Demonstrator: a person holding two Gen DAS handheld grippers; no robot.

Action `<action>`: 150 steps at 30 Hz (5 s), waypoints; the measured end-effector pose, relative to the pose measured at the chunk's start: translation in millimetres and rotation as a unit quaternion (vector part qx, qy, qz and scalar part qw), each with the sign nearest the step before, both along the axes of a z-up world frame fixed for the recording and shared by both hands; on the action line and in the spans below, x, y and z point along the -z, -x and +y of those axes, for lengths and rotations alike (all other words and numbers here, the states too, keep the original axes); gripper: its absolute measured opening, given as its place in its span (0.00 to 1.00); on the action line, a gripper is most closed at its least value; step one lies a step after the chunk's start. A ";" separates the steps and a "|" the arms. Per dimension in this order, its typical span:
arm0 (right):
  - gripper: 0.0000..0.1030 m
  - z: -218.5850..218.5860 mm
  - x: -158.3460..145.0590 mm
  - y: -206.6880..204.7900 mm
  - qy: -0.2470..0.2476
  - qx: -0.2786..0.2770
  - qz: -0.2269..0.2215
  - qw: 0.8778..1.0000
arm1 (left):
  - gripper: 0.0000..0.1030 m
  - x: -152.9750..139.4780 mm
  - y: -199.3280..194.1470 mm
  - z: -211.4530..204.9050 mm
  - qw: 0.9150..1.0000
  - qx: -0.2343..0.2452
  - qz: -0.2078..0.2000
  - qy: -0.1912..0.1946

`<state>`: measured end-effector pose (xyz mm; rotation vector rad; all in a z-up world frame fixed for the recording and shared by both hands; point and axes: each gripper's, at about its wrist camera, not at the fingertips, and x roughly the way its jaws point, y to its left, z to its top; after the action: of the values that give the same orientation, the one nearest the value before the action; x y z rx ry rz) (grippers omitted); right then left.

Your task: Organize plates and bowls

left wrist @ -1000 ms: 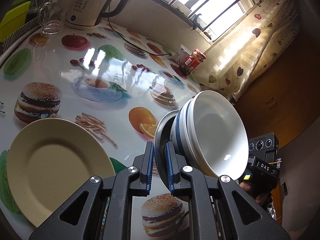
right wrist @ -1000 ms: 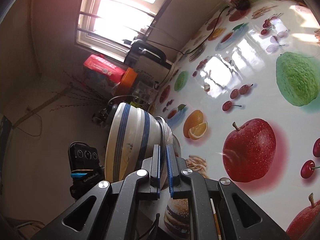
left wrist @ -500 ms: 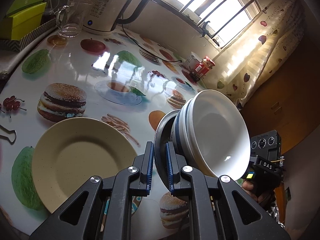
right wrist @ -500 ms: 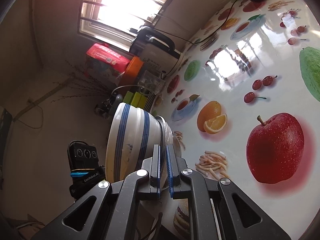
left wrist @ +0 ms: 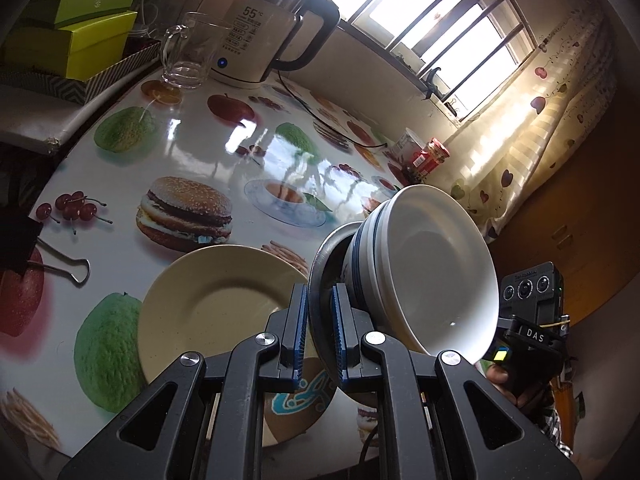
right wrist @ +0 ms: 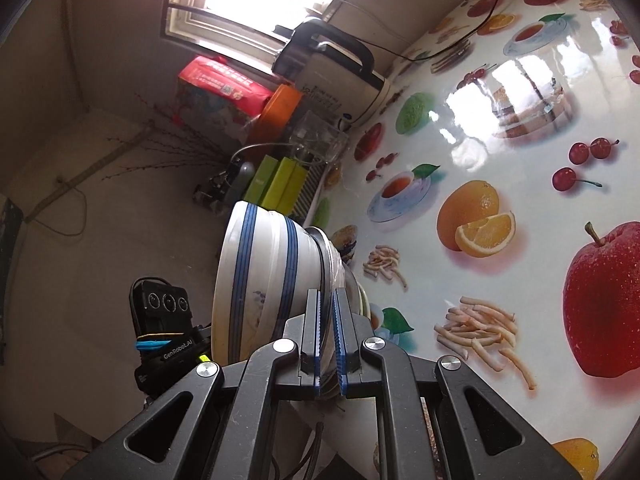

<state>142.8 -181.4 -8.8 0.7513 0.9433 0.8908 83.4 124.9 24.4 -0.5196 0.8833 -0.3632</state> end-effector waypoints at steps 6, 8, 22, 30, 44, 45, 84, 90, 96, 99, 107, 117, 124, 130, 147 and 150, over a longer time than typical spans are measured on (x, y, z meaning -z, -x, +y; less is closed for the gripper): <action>0.09 19.5 1.2 -4.4 0.001 -0.012 0.004 1.000 | 0.11 1.1 4.9 15.9 1.000 -0.015 0.001 -0.002; 0.09 25.5 1.8 -5.4 0.001 -0.017 0.006 1.000 | 0.11 1.1 6.8 20.4 1.000 -0.020 0.001 -0.003; 0.09 59.0 13.8 -12.6 0.006 -0.045 0.019 0.999 | 0.11 14.2 13.3 49.5 0.999 -0.047 0.014 -0.005; 0.09 70.4 20.2 -14.3 0.013 -0.055 0.028 0.998 | 0.11 22.1 12.5 58.1 0.998 -0.058 0.024 -0.004; 0.09 73.4 28.8 -16.4 0.017 -0.060 0.036 0.997 | 0.11 30.4 12.0 59.5 0.997 -0.063 0.034 -0.004; 0.09 73.5 28.0 -16.0 0.019 -0.061 0.035 0.997 | 0.11 30.4 11.7 59.5 0.997 -0.062 0.034 -0.004; 0.65 79.8 -15.0 37.7 0.233 -0.023 -0.115 0.965 | 0.61 17.3 48.2 50.8 0.989 -0.113 0.029 -0.095; 0.74 87.9 -23.8 57.2 0.277 -0.020 -0.151 0.949 | 0.61 10.7 60.2 41.1 0.982 -0.127 0.021 -0.137; 0.76 96.2 -23.3 71.2 0.310 -0.017 -0.157 0.938 | 0.61 6.3 73.7 29.7 0.975 -0.128 0.011 -0.183; 0.77 100.1 -24.1 79.0 0.322 -0.013 -0.161 0.933 | 0.62 5.0 79.9 21.4 0.971 -0.126 0.008 -0.201; 0.81 106.9 -26.7 94.6 0.352 0.008 -0.170 0.920 | 0.62 3.8 93.3 -1.3 0.964 -0.127 -0.004 -0.235; 0.84 106.1 -27.0 105.6 0.371 0.019 -0.170 0.913 | 0.62 2.6 102.9 -29.2 0.956 -0.111 -0.027 -0.272; 0.87 102.6 -24.8 108.4 0.378 0.032 -0.161 0.911 | 0.62 -0.7 105.8 -33.7 0.953 -0.119 -0.032 -0.275; 0.88 99.1 -24.1 108.8 0.382 0.040 -0.155 0.910 | 0.62 1.2 106.4 -38.2 0.953 -0.118 -0.031 -0.277; 0.88 97.4 -23.9 107.0 0.385 0.047 -0.151 0.909 | 0.62 5.5 105.6 -48.4 0.952 -0.110 -0.024 -0.284; 0.88 97.2 -24.2 107.2 0.384 0.047 -0.152 0.909 | 0.62 6.0 105.6 -48.2 0.953 -0.110 -0.025 -0.281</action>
<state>35.7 -84.2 15.4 -0.0254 0.8701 0.4606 -22.2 76.6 18.4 -0.0754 0.8245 0.0852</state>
